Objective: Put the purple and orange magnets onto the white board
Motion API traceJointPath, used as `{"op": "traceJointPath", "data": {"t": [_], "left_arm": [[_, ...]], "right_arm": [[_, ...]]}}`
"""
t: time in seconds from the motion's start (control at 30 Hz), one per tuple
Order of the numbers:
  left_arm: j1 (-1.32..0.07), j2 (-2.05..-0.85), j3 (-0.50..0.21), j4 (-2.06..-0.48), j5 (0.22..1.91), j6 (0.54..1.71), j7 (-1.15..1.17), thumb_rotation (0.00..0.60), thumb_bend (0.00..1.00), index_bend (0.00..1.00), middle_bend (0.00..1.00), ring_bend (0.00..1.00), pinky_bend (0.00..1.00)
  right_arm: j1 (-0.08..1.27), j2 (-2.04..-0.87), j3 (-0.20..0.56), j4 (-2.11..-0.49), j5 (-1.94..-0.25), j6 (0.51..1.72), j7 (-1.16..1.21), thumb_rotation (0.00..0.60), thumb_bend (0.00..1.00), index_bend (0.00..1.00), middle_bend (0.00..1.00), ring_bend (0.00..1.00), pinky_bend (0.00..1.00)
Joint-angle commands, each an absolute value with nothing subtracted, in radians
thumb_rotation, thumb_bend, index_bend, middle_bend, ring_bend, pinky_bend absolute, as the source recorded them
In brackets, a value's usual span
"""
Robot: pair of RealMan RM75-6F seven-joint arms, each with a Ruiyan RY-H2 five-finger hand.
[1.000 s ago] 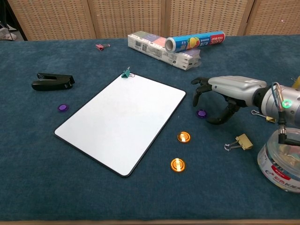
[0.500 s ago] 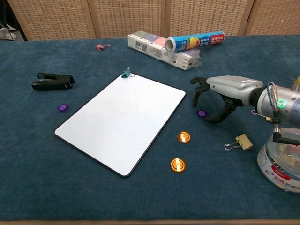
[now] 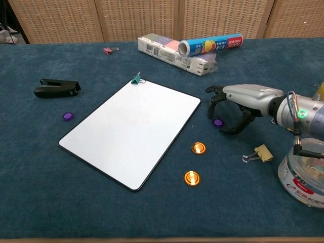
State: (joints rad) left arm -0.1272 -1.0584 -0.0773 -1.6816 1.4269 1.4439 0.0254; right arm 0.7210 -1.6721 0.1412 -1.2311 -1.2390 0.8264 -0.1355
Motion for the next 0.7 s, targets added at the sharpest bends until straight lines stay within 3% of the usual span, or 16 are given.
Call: {"op": "traceJointPath", "data": {"t": [0.03, 0.27, 0.7], "left_arm": [[-0.127, -1.057, -0.077, -1.682, 1.428, 1.444, 0.024, 0.600, 0.01, 0.00, 0.00, 0.00, 0.00], [-0.127, -1.055, -0.076, -1.685, 1.428, 1.442, 0.022, 0.600, 0.01, 0.00, 0.00, 0.00, 0.00], [-0.126, -1.052, -0.075, -1.688, 1.430, 1.442, 0.019, 0.600, 0.01, 0.00, 0.00, 0.00, 0.00]], "right_arm": [[0.720, -1.674, 0.139, -1.228, -1.237, 0.826, -0.136, 0.600, 0.40, 0.39, 0.00, 0.00, 0.00], [0.719, -1.679, 0.139, -1.218, -1.234, 0.831, -0.138, 0.600, 0.45, 0.44, 0.00, 0.00, 0.00], [0.717, -1.680, 0.143, -1.227, -1.242, 0.849, -0.130, 0.600, 0.47, 0.48, 0.00, 0.00, 0.00]]}}
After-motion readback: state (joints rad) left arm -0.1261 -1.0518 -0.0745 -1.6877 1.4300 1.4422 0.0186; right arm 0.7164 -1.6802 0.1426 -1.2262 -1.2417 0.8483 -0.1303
